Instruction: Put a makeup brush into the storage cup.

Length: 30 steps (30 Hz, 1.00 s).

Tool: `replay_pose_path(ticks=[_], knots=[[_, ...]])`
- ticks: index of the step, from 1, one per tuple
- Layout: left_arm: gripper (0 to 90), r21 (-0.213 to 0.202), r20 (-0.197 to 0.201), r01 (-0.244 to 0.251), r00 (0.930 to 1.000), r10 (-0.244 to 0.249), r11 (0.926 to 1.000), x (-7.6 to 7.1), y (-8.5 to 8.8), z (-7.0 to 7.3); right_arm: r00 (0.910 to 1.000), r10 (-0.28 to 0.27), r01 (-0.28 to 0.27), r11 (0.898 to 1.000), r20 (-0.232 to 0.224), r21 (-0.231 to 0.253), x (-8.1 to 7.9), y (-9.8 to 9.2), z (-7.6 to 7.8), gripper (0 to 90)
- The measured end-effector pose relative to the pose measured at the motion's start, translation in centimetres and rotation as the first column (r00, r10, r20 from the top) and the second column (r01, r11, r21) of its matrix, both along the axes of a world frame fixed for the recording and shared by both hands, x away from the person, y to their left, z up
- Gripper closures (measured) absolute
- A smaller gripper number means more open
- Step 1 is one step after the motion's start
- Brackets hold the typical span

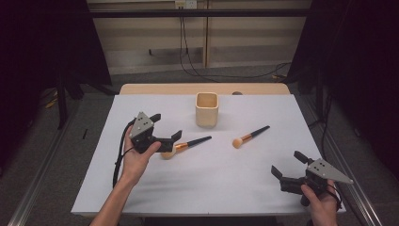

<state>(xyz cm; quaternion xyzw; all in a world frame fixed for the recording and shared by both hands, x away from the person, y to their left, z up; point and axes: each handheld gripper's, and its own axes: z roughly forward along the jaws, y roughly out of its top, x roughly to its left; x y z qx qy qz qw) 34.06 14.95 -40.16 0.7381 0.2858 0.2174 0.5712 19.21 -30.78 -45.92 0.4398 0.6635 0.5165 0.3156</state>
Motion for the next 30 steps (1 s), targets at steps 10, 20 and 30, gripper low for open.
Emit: replay_pose_path(ticks=[10,20,30], knots=[[2.3,0.004,-0.015,0.031,0.9994,-0.031,0.9995,2.0,-1.9,0.5,1.0000,-0.001,0.001,1.000,-0.004,0.007,0.1,-0.1,-0.1,0.0],[2.4,0.032,-0.069,0.037,0.9970,-0.035,0.9988,3.0,-2.9,0.2,1.0000,-0.003,0.003,1.000,-0.003,0.008,0.0,-0.1,-0.1,0.0],[2.5,0.185,-0.235,0.136,0.9677,-0.090,0.9733,4.3,-3.7,1.3,0.9999,-0.007,0.007,1.000,-0.007,0.004,0.1,-0.1,-0.1,0.0]])
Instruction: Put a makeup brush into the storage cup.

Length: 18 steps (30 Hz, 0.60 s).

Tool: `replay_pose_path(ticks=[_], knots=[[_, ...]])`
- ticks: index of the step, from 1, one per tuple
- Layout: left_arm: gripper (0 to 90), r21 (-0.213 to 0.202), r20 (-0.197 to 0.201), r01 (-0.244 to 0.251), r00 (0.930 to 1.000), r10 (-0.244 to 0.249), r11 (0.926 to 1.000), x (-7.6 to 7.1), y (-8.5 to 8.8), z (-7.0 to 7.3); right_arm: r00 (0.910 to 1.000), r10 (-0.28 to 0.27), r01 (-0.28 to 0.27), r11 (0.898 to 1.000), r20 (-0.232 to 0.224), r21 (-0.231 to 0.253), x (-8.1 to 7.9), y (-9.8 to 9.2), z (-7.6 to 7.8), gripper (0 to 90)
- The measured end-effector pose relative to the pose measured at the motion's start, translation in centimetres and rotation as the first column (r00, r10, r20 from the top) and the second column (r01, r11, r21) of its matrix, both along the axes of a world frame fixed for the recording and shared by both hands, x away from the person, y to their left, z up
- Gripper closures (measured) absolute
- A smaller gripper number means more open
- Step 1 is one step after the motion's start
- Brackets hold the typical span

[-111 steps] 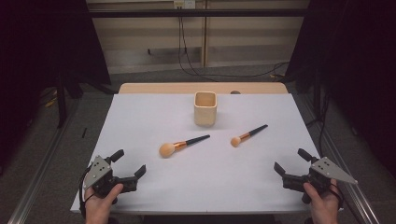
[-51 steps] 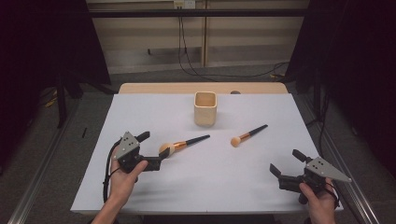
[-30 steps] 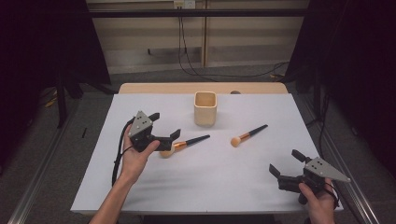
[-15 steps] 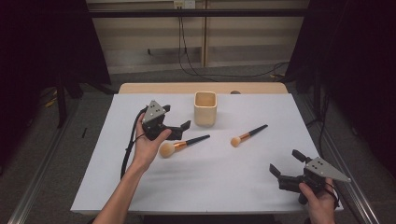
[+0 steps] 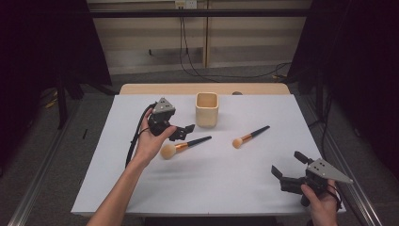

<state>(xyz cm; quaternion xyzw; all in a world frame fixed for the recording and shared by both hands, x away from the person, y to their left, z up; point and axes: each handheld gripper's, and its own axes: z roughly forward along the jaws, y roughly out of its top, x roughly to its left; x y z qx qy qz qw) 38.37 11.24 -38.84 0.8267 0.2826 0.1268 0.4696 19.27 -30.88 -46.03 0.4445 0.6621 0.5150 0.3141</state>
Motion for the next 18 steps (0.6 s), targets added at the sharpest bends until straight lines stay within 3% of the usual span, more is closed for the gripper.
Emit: replay_pose_path(ticks=[5,8,10,13,16,17,18], knots=[[3.4,0.057,-0.044,0.019,0.9989,-0.016,0.9982,0.6,0.0,0.3,1.0000,0.001,-0.001,1.000,-0.001,0.000,0.0,0.0,0.0,0.0],[3.5,0.111,-0.079,0.022,0.9968,-0.013,0.9936,0.8,-0.2,0.6,1.0000,0.004,-0.004,1.000,-0.004,-0.002,0.0,0.0,0.0,0.0],[4.1,0.163,-0.121,0.042,0.9924,-0.023,0.9858,1.3,-0.2,0.6,0.9999,0.009,-0.009,1.000,-0.010,-0.006,0.0,0.0,-0.1,0.0],[4.0,0.163,-0.124,0.054,0.9917,-0.034,0.9852,1.5,-0.1,0.5,0.9999,0.010,-0.011,1.000,-0.010,-0.006,0.0,0.0,-0.1,0.0],[5.0,0.199,-0.153,0.083,0.9868,-0.052,0.9765,1.7,-0.3,0.0,0.9999,0.007,-0.007,1.000,-0.013,0.002,0.0,0.0,-0.1,0.0],[4.5,0.239,-0.198,0.120,0.9774,-0.072,0.9635,1.9,-0.6,-0.3,0.9999,0.006,-0.006,1.000,-0.014,0.002,0.0,0.0,-0.1,0.0],[4.3,0.245,-0.218,0.127,0.9732,-0.073,0.9612,2.0,-0.7,-0.4,0.9999,0.008,-0.008,1.000,-0.013,-0.002,0.1,0.0,-0.1,0.0]])
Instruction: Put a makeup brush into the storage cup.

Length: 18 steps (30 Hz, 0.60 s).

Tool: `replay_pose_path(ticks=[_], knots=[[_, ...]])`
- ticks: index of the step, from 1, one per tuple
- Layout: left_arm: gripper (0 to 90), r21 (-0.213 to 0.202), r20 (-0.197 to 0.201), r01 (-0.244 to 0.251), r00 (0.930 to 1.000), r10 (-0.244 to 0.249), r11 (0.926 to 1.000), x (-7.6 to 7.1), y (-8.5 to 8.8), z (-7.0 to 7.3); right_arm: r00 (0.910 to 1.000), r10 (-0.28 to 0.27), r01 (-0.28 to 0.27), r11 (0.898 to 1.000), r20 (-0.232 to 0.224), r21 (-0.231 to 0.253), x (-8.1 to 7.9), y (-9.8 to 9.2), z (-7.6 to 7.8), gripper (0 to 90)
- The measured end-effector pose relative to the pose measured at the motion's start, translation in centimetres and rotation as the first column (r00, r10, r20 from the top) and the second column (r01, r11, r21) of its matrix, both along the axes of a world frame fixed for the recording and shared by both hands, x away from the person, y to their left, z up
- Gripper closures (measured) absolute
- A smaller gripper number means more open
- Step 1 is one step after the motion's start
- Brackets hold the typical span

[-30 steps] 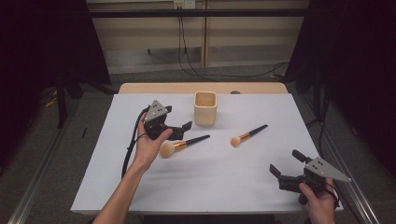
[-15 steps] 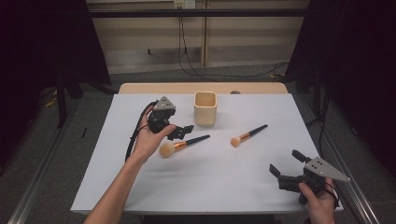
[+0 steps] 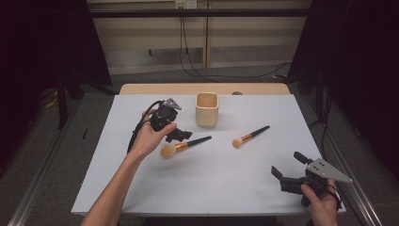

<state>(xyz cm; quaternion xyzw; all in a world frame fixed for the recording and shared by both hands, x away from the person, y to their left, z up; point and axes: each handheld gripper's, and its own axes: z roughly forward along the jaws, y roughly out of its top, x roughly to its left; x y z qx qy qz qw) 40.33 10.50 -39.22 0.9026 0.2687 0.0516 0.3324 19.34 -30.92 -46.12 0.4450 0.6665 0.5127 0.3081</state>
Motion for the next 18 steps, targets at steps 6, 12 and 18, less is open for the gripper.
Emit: replay_pose_path(ticks=[6,12,18], knots=[[4.0,0.097,-0.057,0.048,0.9975,-0.043,0.9941,0.6,-0.4,0.0,1.0000,0.004,-0.004,1.000,-0.007,-0.001,0.0,0.1,0.0,0.0],[4.7,0.204,-0.117,0.082,0.9914,-0.058,0.9756,0.9,-1.0,-0.1,0.9999,0.007,-0.007,1.000,-0.010,-0.004,0.0,0.1,-0.1,0.0],[4.5,0.253,-0.169,0.156,0.9789,-0.115,0.9548,1.3,-1.5,-0.7,0.9998,0.011,-0.011,1.000,-0.014,-0.005,0.1,0.1,-0.1,0.0]])
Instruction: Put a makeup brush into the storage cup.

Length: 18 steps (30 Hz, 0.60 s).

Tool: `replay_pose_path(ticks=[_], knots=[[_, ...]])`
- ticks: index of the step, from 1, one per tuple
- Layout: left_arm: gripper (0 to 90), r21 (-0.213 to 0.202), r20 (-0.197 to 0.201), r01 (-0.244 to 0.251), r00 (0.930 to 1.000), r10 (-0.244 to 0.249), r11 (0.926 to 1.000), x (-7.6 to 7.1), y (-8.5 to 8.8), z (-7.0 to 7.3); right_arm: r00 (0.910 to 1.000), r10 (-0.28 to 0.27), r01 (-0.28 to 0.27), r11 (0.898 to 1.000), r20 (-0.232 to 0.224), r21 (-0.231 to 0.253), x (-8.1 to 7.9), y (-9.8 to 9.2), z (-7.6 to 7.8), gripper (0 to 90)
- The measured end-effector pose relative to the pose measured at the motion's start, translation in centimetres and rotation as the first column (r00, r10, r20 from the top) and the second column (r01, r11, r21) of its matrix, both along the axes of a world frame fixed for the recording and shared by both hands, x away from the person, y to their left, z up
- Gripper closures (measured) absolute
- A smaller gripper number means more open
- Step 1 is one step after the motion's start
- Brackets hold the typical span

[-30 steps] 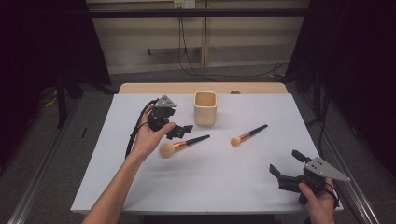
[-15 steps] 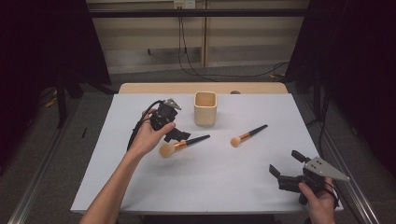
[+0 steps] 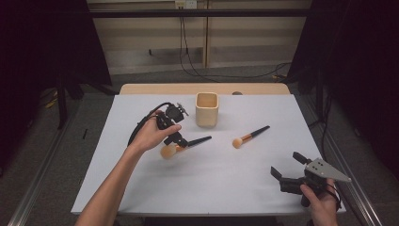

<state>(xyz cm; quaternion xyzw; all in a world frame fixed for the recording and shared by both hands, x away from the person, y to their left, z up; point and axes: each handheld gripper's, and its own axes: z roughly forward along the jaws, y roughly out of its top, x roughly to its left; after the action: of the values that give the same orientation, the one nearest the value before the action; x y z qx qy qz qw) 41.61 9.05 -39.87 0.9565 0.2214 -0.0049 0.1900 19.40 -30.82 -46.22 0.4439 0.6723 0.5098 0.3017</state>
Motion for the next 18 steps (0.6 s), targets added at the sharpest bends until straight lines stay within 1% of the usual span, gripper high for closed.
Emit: replay_pose_path(ticks=[1,2,3,4,5,6,8,9,10,11,12,14,17,18], knots=[[4.7,0.000,-0.011,-0.007,0.9999,0.007,1.0000,0.1,0.0,-0.1,1.0000,0.004,-0.004,1.000,-0.003,-0.004,0.0,0.0,0.0,0.0],[4.4,0.008,-0.016,-0.001,0.9999,0.001,1.0000,0.2,0.0,-0.2,1.0000,0.005,-0.005,1.000,-0.005,-0.005,0.0,0.0,0.0,0.0],[4.2,0.024,-0.020,0.008,0.9998,-0.007,0.9997,0.3,-0.1,-0.3,1.0000,0.007,-0.007,1.000,-0.004,-0.007,0.0,0.0,-0.1,0.0],[4.8,0.030,-0.022,0.000,0.9998,0.001,0.9996,0.3,-0.2,-0.5,0.9999,0.009,-0.009,1.000,-0.007,-0.009,0.1,0.0,-0.1,0.0],[4.8,0.045,-0.041,0.006,0.9992,-0.004,0.9990,0.3,-0.2,-0.6,0.9999,0.009,-0.009,1.000,-0.007,-0.009,0.1,0.0,-0.1,0.0],[5.4,0.056,-0.050,0.013,0.9987,-0.010,0.9983,0.3,-0.3,-0.8,0.9999,0.010,-0.010,1.000,-0.008,-0.008,0.1,0.0,-0.1,0.0],[5.6,0.071,-0.067,0.046,0.9969,-0.041,0.9964,0.3,-0.4,-1.0,0.9999,0.008,-0.008,1.000,-0.012,-0.004,0.1,0.1,-0.1,0.0],[6.1,0.088,-0.086,0.055,0.9952,-0.047,0.9946,0.3,-0.6,-1.2,0.9999,0.011,-0.011,1.000,-0.012,-0.007,0.1,0.1,-0.1,0.0],[6.4,0.099,-0.089,0.062,0.9946,-0.053,0.9932,0.3,-0.6,-1.3,0.9998,0.014,-0.014,1.000,-0.012,-0.008,0.1,0.1,-0.1,0.0],[6.4,0.108,-0.069,0.061,0.9962,-0.053,0.9923,0.2,-0.7,-1.4,0.9998,0.014,-0.014,1.000,-0.012,-0.008,0.1,0.1,-0.1,0.0],[5.5,0.129,-0.076,0.071,0.9952,-0.061,0.9891,0.4,-0.7,-1.5,0.9998,0.015,-0.015,1.000,-0.013,-0.008,0.1,0.1,-0.1,0.0],[5.5,0.127,-0.088,0.071,0.9943,-0.060,0.9893,0.4,-0.8,-1.8,0.9998,0.016,-0.016,1.000,-0.015,-0.008,0.1,0.1,-0.2,0.0],[5.7,0.178,-0.087,0.067,0.9949,-0.052,0.9817,0.4,-1.1,-2.2,0.9997,0.019,-0.020,1.000,-0.016,-0.008,0.1,0.1,-0.2,0.0],[5.7,0.182,-0.093,0.086,0.9932,-0.070,0.9795,0.4,-1.2,-2.3,0.9997,0.019,-0.020,1.000,-0.016,-0.008,0.1,0.1,-0.2,0.0]])
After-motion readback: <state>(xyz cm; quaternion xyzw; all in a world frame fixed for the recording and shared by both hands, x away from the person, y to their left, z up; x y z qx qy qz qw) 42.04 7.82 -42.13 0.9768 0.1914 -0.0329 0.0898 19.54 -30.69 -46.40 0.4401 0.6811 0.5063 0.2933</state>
